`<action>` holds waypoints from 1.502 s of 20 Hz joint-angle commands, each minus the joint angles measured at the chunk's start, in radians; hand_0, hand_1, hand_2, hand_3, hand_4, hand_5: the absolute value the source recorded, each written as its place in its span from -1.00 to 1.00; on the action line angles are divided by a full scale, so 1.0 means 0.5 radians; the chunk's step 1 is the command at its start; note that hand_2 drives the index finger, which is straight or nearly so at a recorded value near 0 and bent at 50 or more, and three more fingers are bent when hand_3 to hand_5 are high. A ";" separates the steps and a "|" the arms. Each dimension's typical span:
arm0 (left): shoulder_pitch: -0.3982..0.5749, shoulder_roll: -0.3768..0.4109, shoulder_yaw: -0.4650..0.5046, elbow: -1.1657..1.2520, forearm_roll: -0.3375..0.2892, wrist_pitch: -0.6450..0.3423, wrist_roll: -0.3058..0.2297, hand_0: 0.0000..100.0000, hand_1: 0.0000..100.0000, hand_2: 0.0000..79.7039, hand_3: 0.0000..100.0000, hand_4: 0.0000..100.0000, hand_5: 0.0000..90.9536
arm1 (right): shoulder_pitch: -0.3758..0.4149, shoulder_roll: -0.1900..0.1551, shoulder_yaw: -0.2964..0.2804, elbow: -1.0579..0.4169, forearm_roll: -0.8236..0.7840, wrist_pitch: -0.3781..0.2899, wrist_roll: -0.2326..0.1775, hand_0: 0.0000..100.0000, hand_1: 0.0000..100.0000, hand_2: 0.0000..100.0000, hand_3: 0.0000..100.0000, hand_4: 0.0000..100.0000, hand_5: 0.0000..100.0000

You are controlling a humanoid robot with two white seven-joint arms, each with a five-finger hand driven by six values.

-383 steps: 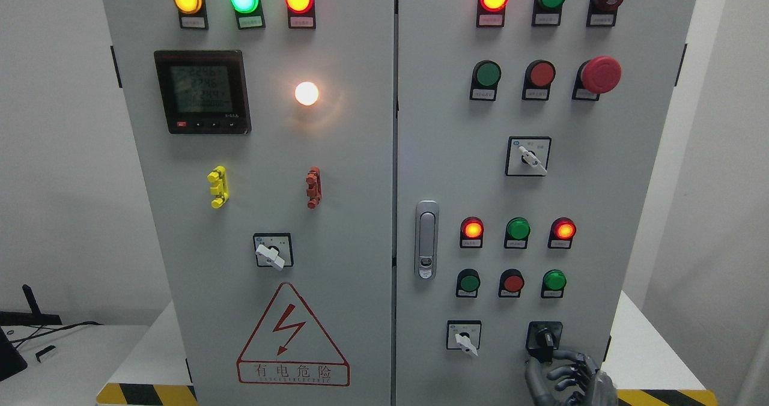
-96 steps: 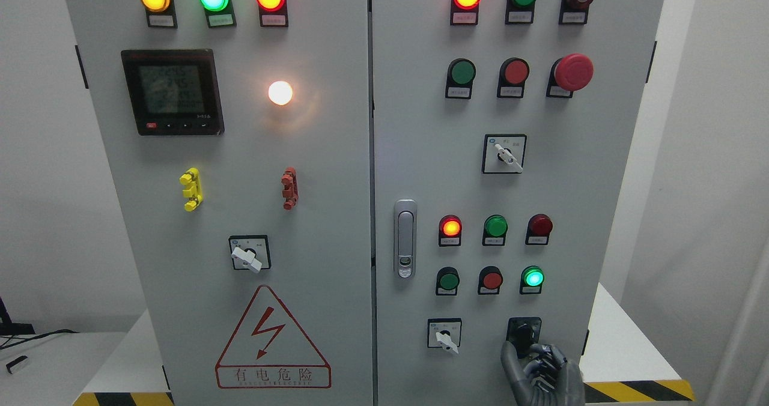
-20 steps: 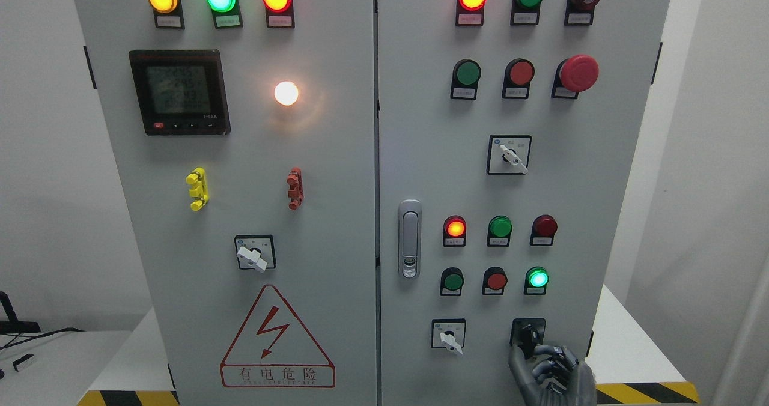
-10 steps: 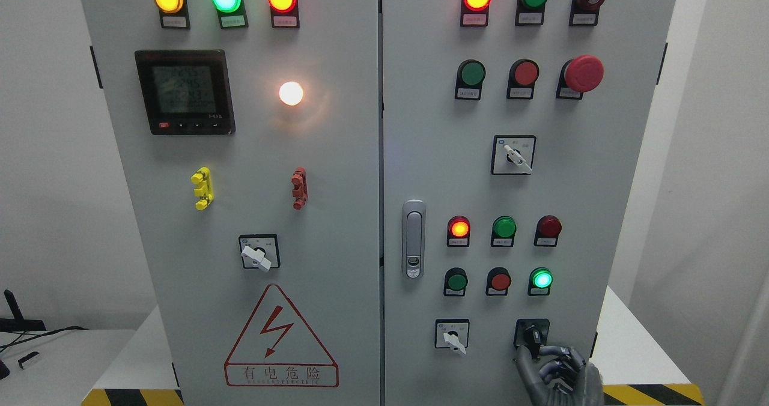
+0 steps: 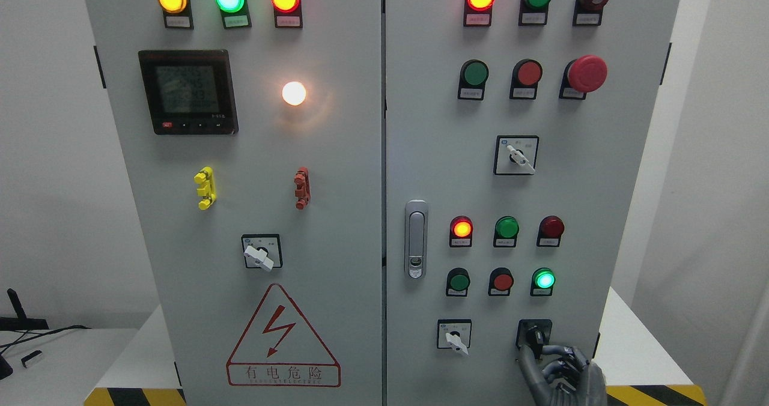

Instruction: Trip black knob to open circuit

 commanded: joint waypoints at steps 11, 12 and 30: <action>0.000 0.001 0.000 0.002 -0.061 0.002 -0.001 -0.76 -0.22 -1.00 -1.00 -1.00 -1.00 | 0.008 -0.003 0.029 -0.009 0.003 -0.011 0.008 -0.59 0.53 0.01 0.65 0.67 0.92; 0.000 -0.002 0.000 -0.001 -0.061 0.002 -0.001 -0.76 -0.22 -1.00 -1.00 -1.00 -1.00 | 0.011 -0.003 0.029 -0.012 0.003 -0.014 0.008 -0.59 0.53 0.01 0.65 0.67 0.92; 0.000 0.001 0.000 -0.001 -0.061 0.002 -0.001 -0.76 -0.22 -1.00 -1.00 -1.00 -1.00 | 0.243 -0.150 0.026 -0.113 0.064 -0.330 0.014 -0.55 0.55 -0.05 0.56 0.60 0.83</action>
